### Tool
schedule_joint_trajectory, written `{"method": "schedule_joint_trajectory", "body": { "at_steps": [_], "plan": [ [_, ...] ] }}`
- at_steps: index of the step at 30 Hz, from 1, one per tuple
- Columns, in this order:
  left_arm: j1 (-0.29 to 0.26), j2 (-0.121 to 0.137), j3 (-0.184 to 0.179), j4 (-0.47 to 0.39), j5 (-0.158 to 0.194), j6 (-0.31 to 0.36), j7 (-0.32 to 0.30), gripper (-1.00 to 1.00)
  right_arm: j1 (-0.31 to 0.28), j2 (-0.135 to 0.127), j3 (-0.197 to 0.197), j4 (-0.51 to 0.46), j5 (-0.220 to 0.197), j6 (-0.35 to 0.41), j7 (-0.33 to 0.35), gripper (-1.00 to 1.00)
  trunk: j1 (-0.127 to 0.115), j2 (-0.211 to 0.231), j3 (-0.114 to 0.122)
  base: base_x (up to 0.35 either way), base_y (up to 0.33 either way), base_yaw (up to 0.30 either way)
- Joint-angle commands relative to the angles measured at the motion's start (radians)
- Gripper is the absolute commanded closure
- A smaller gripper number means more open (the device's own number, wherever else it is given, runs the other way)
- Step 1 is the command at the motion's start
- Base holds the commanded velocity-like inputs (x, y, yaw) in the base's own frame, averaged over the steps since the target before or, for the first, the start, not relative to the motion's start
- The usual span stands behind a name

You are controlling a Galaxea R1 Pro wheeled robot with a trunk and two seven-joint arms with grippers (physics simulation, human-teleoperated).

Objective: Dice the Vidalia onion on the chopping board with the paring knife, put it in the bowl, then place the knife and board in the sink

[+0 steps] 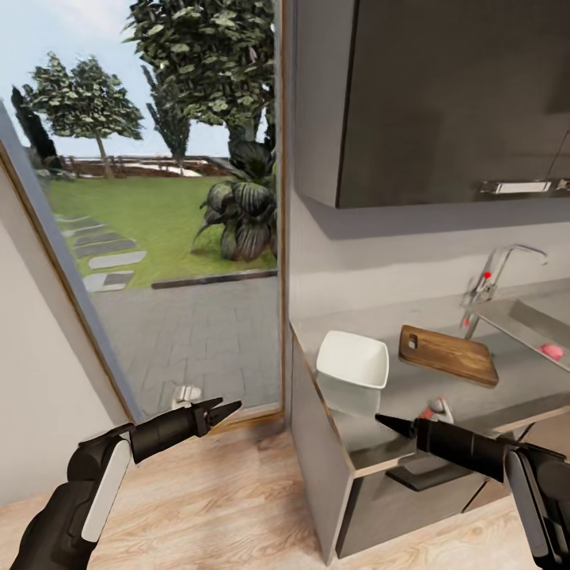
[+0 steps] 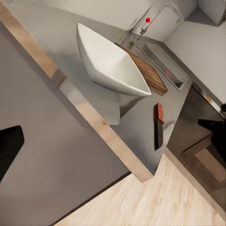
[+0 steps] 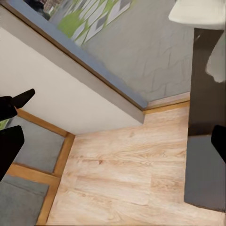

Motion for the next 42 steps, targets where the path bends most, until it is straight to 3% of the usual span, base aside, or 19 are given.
{"method": "schedule_joint_trajectory", "body": {
  "at_steps": [1, 6, 11, 42],
  "plan": [
    [-0.001, 0.000, 0.001, 0.000, 0.003, 0.006, -0.001, -1.00, -0.001, 0.000, -0.001, 0.000, -0.002, 0.006, 0.002, -1.00, 0.001, -0.002, -0.002, 0.103, -0.171, 0.099],
    [-0.001, -0.001, 0.001, 0.003, 0.005, 0.003, 0.003, -1.00, -0.001, -0.002, -0.009, -0.001, -0.009, 0.017, 0.008, -1.00, 0.001, -0.002, -0.002, 0.026, -0.043, 0.025],
    [-0.001, -0.003, 0.001, 0.004, 0.007, 0.004, 0.001, -1.00, 0.000, -0.003, -0.010, -0.002, -0.052, 0.018, 0.016, -1.00, 0.001, -0.002, -0.002, 0.002, -0.003, 0.002],
    [-0.001, 0.001, 0.002, 0.003, 0.010, 0.007, -0.003, -1.00, -0.001, -0.002, -0.002, 0.000, -0.059, 0.010, 0.014, -1.00, 0.001, -0.002, -0.002, 0.000, 0.000, 0.000]
  ]
}}
